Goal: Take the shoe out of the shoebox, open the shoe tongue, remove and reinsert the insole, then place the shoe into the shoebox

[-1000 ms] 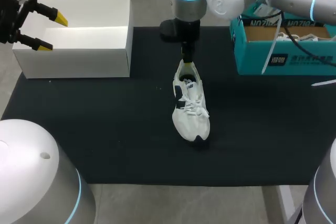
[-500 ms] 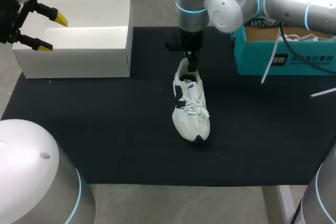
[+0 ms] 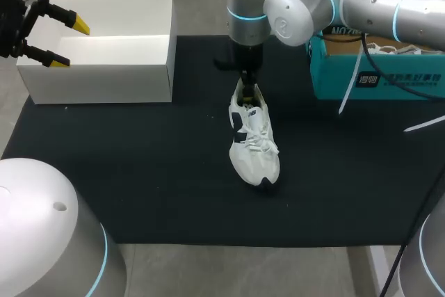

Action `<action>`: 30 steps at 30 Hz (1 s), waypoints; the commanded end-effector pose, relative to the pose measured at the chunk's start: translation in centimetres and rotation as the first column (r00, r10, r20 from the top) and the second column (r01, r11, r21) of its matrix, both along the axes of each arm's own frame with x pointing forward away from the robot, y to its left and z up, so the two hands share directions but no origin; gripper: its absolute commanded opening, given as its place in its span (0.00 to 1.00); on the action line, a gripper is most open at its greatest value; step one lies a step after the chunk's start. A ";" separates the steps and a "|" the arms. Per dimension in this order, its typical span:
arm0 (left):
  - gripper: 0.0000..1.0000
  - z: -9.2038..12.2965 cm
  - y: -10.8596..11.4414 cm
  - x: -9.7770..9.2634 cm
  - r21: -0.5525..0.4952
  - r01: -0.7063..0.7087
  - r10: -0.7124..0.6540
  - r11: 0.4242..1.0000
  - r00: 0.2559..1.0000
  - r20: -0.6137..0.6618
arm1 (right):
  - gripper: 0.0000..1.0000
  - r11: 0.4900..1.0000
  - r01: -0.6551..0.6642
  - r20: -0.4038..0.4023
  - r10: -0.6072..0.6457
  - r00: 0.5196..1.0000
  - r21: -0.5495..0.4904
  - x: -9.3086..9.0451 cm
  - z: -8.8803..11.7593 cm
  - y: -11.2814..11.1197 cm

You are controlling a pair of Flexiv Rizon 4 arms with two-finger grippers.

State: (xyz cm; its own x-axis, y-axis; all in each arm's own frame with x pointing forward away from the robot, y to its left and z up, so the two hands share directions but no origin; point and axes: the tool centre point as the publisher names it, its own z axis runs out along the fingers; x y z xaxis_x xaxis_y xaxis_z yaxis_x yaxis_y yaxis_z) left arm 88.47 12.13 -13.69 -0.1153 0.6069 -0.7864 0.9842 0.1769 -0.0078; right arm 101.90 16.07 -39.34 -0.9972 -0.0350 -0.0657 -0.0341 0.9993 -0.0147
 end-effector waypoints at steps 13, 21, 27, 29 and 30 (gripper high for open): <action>1.00 0.1 0.0 0.0 0.003 0.001 -0.001 1.000 1.000 -0.002 | 0.00 0.998 0.048 -0.004 -0.048 0.999 -0.038 -0.4 0.1 -0.4; 1.00 0.1 0.0 0.0 0.003 0.001 -0.001 1.000 1.000 -0.002 | 0.00 0.997 0.045 0.019 -0.044 0.999 -0.058 -1.3 4.6 -0.8; 1.00 0.1 0.0 0.0 0.003 0.001 -0.001 1.000 1.000 -0.002 | 0.00 1.000 -0.022 -0.003 0.022 1.000 -0.015 -2.0 10.9 -1.1; 1.00 0.1 0.0 0.0 0.003 0.001 -0.001 1.000 1.000 -0.002 | 0.00 0.999 -0.054 -0.014 0.054 0.998 0.009 -2.3 13.8 -1.0; 1.00 0.1 0.0 0.0 0.003 0.001 -0.001 1.000 1.000 -0.002 | 0.00 0.998 -0.060 -0.028 0.060 0.998 0.018 -2.4 14.4 -0.9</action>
State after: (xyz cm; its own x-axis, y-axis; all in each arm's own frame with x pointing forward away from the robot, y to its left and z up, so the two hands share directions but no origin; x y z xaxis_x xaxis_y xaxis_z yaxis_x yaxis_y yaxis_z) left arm 88.47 12.14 -13.69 -0.1154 0.6069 -0.7864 0.9842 0.1770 -0.0078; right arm 100.40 16.43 -30.84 -0.9954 -0.0845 -0.0447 -0.0834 0.9962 -0.0251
